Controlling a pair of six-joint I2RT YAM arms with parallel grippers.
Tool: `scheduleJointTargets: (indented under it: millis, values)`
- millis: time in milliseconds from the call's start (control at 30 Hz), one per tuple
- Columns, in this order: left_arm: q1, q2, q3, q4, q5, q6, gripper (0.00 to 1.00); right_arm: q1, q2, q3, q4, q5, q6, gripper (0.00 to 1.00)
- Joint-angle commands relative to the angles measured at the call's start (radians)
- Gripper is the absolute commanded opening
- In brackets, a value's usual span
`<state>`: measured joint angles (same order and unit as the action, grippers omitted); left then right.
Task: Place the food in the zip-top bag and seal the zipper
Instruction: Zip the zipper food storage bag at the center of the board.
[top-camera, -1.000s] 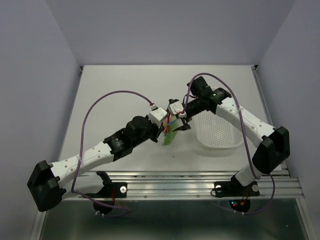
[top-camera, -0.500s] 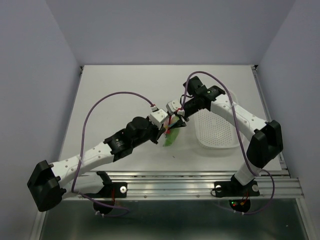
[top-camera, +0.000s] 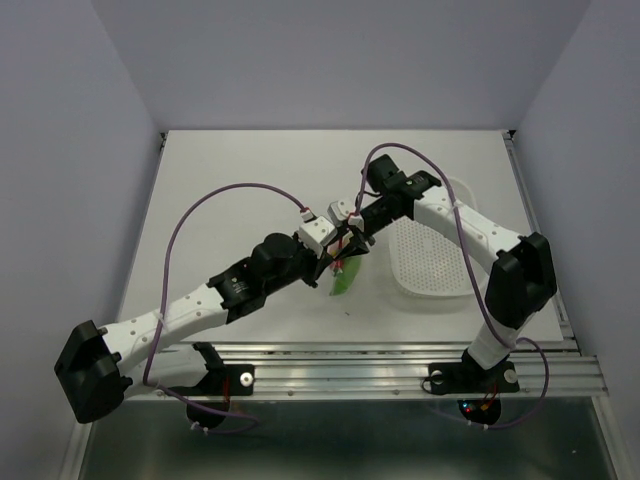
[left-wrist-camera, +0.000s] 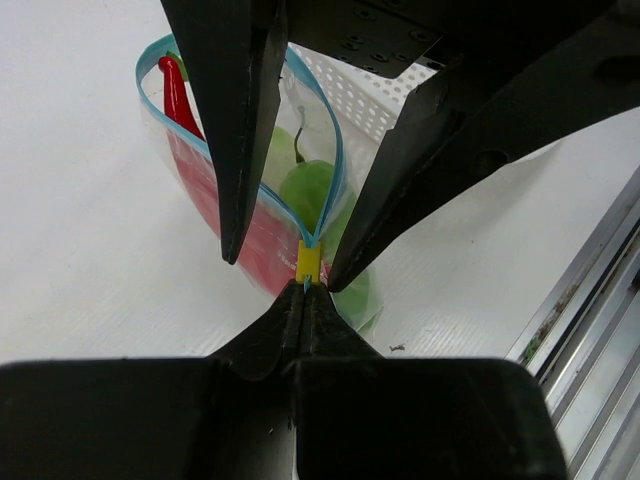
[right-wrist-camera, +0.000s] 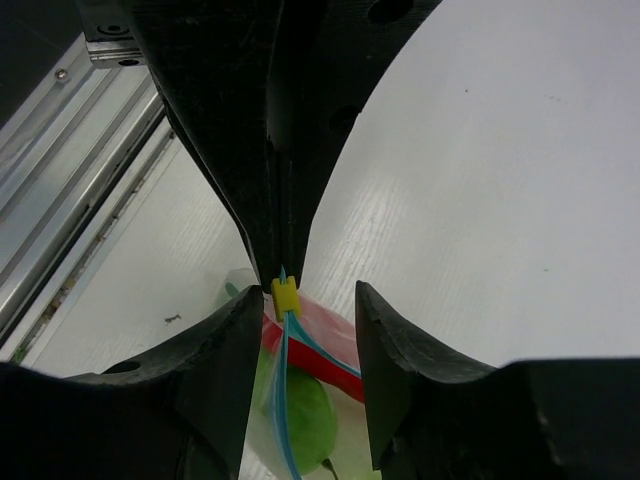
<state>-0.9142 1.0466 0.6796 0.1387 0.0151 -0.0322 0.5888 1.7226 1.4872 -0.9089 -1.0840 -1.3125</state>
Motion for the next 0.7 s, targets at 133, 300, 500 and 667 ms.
scheduleJointTargets:
  millis: [133,300,500,667]
  values:
    - [0.005,0.01,-0.011,0.058,0.014,-0.009,0.0,0.003,-0.004,0.047,0.008,-0.027,0.05,0.43]
    - [0.005,0.012,-0.009,0.064,0.013,-0.008,0.0,0.003,-0.001,0.051,0.001,-0.021,0.052,0.38]
    - [0.005,0.02,0.003,0.067,0.026,-0.008,0.0,0.022,0.02,0.077,-0.053,0.001,0.029,0.21]
    - [0.005,-0.006,-0.002,0.055,0.028,-0.029,0.0,0.022,0.051,0.104,-0.027,0.042,0.102,0.01]
